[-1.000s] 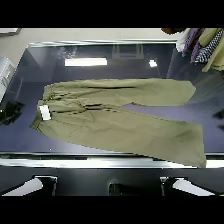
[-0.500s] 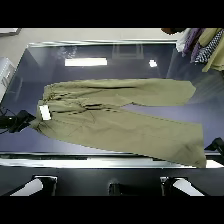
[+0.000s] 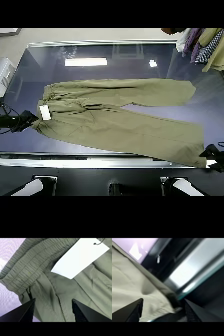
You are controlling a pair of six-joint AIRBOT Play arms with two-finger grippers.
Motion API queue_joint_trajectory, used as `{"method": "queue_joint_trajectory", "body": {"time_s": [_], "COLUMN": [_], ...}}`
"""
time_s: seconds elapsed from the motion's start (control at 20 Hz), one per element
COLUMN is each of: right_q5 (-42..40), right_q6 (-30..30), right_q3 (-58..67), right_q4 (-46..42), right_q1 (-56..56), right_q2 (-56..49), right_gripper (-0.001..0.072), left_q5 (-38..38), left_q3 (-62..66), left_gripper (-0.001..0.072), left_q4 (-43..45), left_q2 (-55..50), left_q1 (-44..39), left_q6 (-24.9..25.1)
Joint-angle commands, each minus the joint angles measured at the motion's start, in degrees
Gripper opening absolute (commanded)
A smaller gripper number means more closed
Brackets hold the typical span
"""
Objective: Fold the clothes and pants, and hang the long-sleeved shirts on hangers.
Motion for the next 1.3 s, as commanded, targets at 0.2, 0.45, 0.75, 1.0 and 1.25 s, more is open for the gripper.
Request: {"method": "queue_joint_trajectory", "body": {"time_s": [0.2,0.45,0.75,1.0,1.25], "right_q5": [-6.4,-10.1,-14.8,-8.5,-1.4], "right_q6": [-1.3,0.7,2.4,10.6,10.3], "right_q3": [-3.8,4.2,9.5,10.9,8.7], "right_q4": [4.6,10.7,17.1,4.3,3.0], "right_q1": [0.0,0.0,0.1,0.0,0.0], "right_q2": [0.1,0.0,-3.9,-3.5,-3.2], "right_gripper": [0.0218,0.0031,0.0141,0.0498,0.0495], "left_q5": [-0.1,-0.1,-0.1,-0.4,-0.5], "left_q3": [0.0,0.0,0.0,0.0,0.0], "left_gripper": [0.0527,0.0527,0.0527,0.0527,0.0527], "left_q4": [0.1,0.1,0.1,0.1,0.1], "left_q2": [0.0,0.0,0.0,0.0,0.0], "left_q1": [-0.1,-0.1,-0.1,-0.1,-0.1], "left_q6": [-0.1,-0.9,-0.9,-1.1,-1.1]}}
